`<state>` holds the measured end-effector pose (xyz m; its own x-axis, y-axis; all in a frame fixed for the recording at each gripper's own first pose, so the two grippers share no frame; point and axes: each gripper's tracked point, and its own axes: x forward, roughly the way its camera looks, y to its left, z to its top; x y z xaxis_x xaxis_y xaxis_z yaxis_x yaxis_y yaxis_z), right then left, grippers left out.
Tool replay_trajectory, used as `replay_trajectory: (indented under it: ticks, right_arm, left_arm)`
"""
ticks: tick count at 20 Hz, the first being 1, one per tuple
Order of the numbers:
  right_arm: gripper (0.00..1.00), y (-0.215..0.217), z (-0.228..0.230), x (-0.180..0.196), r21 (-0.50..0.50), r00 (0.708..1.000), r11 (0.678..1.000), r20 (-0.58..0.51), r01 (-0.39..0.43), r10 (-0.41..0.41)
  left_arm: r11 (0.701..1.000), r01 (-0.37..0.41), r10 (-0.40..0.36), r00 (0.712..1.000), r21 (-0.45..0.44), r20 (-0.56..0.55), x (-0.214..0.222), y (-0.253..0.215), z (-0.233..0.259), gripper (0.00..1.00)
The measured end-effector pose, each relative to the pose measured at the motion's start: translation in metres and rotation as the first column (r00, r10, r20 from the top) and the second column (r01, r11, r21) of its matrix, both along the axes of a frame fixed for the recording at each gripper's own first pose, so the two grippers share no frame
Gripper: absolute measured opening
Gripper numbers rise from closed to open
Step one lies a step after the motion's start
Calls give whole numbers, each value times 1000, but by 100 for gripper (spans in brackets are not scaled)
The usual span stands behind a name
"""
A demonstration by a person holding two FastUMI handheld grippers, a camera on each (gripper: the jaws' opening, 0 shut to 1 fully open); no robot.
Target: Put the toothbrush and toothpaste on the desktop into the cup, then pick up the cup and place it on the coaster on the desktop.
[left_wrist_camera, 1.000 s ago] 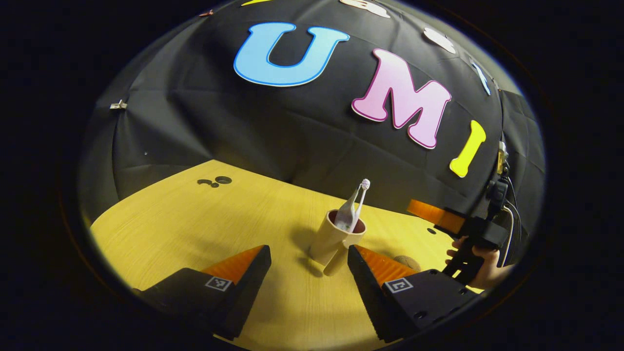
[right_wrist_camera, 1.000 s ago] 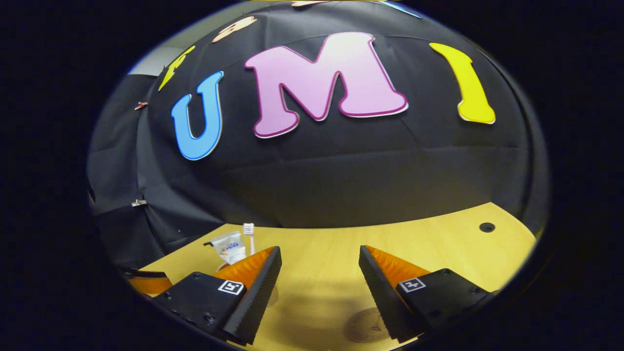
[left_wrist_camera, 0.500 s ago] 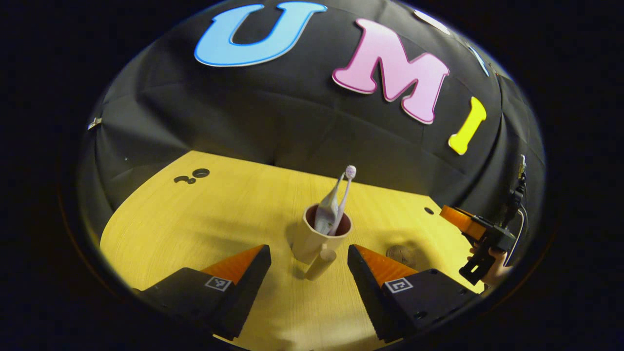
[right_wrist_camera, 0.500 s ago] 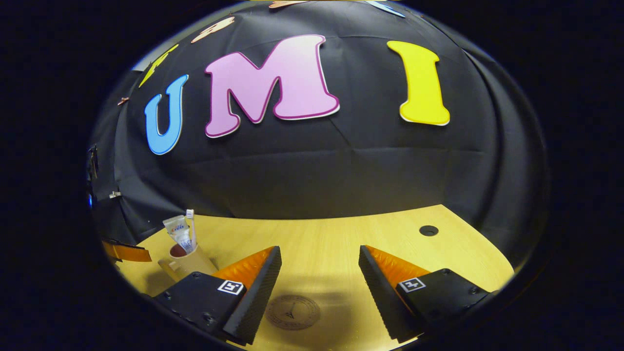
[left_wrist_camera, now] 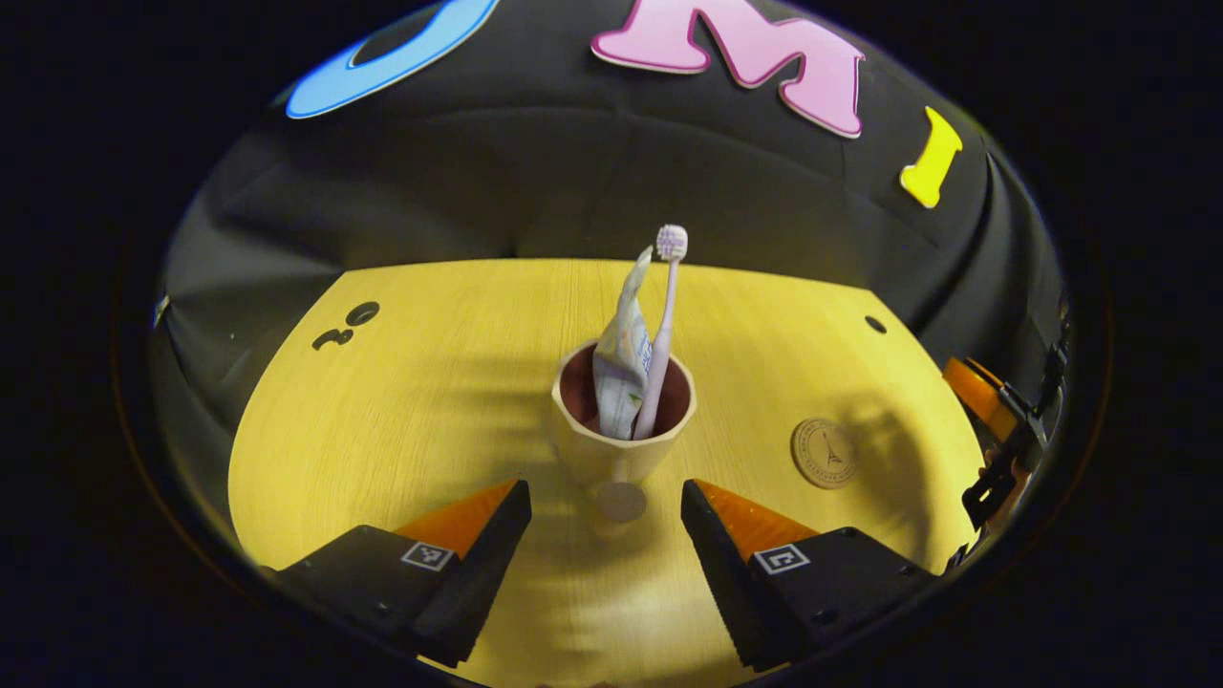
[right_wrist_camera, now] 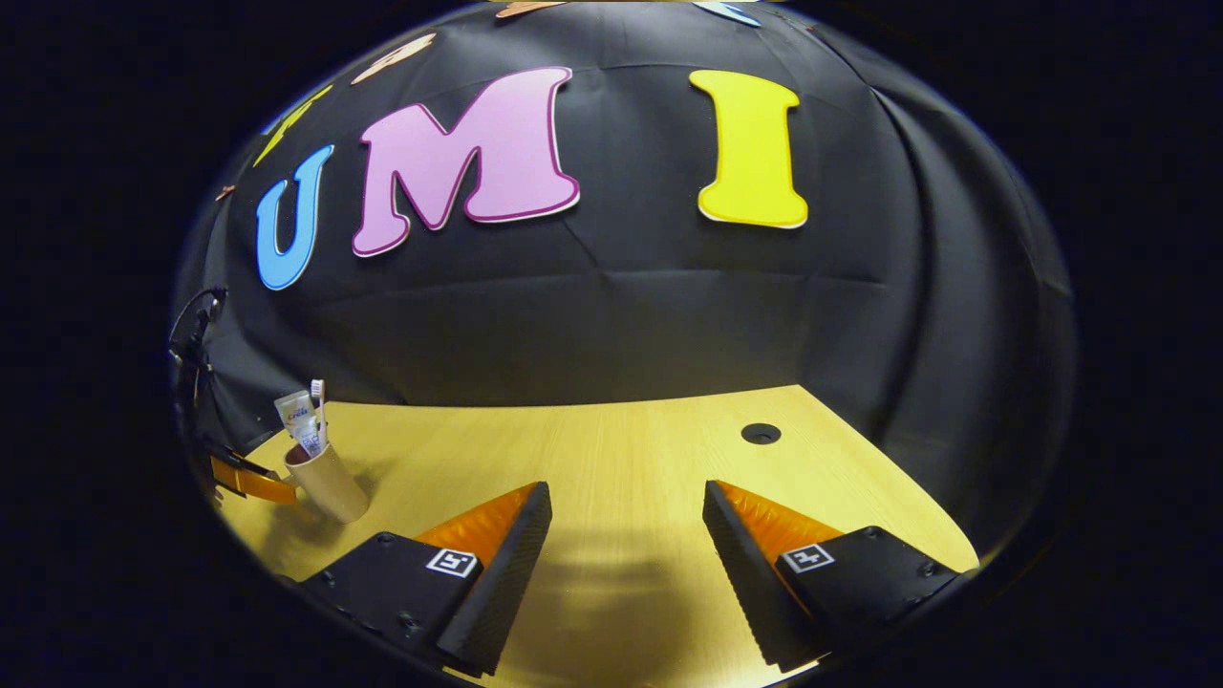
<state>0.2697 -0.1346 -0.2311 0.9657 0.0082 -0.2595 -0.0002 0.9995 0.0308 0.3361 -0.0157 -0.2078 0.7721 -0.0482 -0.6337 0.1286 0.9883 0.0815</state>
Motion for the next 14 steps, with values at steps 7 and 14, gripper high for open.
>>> replay_trajectory:
  ticks: [7,14]
  right_arm:
    - [98,-37,-23,-18,-7,998,999,-54,37,-37]
    - [98,-47,-29,-31,-21,994,999,-99,33,-35]
  left_arm:
    - [998,-28,35,988,50,-153,11,-2,-18,86]
    - [997,-64,71,977,42,-201,23,-8,-21,56]
